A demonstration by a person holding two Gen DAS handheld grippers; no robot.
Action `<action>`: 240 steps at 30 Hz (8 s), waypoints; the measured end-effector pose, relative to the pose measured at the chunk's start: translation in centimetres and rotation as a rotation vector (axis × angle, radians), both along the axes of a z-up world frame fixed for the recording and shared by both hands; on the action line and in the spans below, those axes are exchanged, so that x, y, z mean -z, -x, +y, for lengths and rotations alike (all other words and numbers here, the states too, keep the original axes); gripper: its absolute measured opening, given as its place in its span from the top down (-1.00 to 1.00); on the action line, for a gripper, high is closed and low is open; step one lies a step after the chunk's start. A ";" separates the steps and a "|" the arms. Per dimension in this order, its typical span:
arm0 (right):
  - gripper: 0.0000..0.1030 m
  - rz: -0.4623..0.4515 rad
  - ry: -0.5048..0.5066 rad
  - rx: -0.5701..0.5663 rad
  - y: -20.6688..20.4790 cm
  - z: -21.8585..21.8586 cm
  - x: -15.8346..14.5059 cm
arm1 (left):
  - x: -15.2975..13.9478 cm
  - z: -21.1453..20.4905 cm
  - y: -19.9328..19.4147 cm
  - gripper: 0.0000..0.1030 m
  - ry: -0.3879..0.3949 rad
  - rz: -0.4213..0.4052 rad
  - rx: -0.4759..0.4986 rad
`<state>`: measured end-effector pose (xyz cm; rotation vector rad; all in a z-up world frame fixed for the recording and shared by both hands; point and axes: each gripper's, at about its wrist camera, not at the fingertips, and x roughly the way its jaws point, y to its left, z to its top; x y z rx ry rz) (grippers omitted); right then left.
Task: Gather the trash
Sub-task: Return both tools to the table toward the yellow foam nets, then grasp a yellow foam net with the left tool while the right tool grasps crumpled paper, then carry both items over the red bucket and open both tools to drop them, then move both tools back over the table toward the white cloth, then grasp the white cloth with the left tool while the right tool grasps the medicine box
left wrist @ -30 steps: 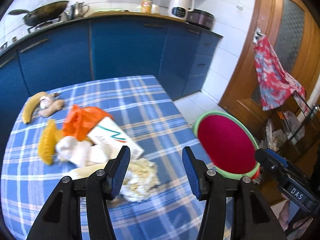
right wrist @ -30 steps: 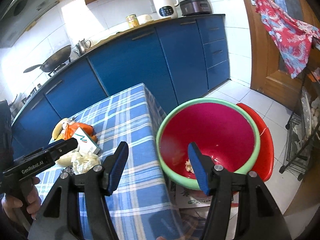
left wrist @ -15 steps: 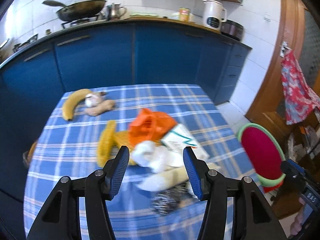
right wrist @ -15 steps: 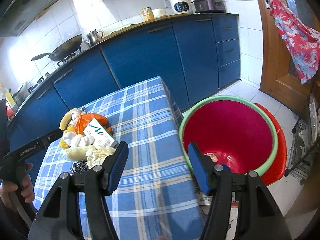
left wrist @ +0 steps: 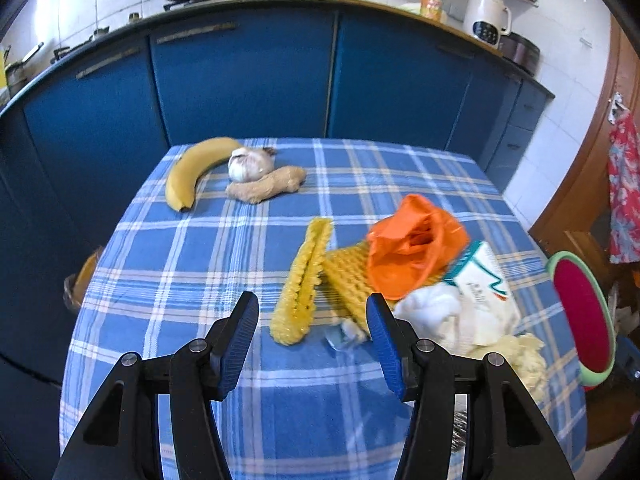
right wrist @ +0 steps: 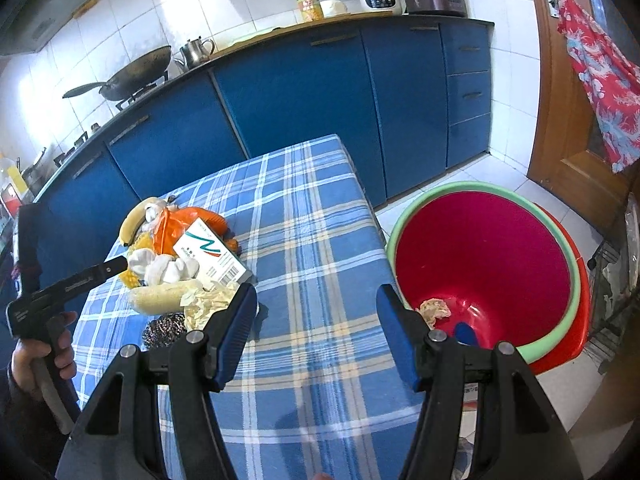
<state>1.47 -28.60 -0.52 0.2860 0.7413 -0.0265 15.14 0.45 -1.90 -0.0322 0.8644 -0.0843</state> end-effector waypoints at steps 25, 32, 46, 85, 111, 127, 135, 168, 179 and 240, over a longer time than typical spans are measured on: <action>-0.24 0.066 0.010 -0.074 -2.6 3.3 1.7 | 3.1 2.0 -2.0 0.79 0.155 0.074 0.042; -0.23 0.070 0.008 -0.116 -2.8 4.5 1.9 | 1.1 3.3 0.6 0.79 0.179 0.016 0.023; -0.23 0.130 0.003 -0.190 -3.9 7.1 4.2 | -0.6 5.3 4.9 0.79 0.186 -0.055 -0.009; 0.20 0.015 -0.046 -0.186 -1.0 6.3 1.5 | -3.5 0.8 8.7 0.79 0.230 -0.101 0.115; 0.19 -0.076 -0.041 0.107 4.4 -5.6 -1.7 | -6.7 -13.9 8.6 0.79 0.212 -0.118 0.422; 0.16 -0.035 -0.084 0.273 5.5 -12.9 0.9 | -2.4 -24.8 6.7 0.79 0.192 -0.035 0.607; 0.15 -0.006 -0.102 0.313 5.1 -15.3 2.7 | 0.6 -28.4 5.8 0.78 0.161 0.043 0.647; -0.14 -0.004 -0.142 0.347 4.5 -17.2 3.9 | 0.9 -29.0 5.6 0.10 0.069 0.033 0.623; -0.16 -0.041 -0.126 0.308 5.4 -14.8 2.0 | -1.6 -25.3 7.1 0.10 0.102 -0.006 0.569; -0.29 0.064 -0.038 -0.108 -6.1 2.3 2.2 | 1.1 -3.4 1.1 0.37 0.209 0.021 0.070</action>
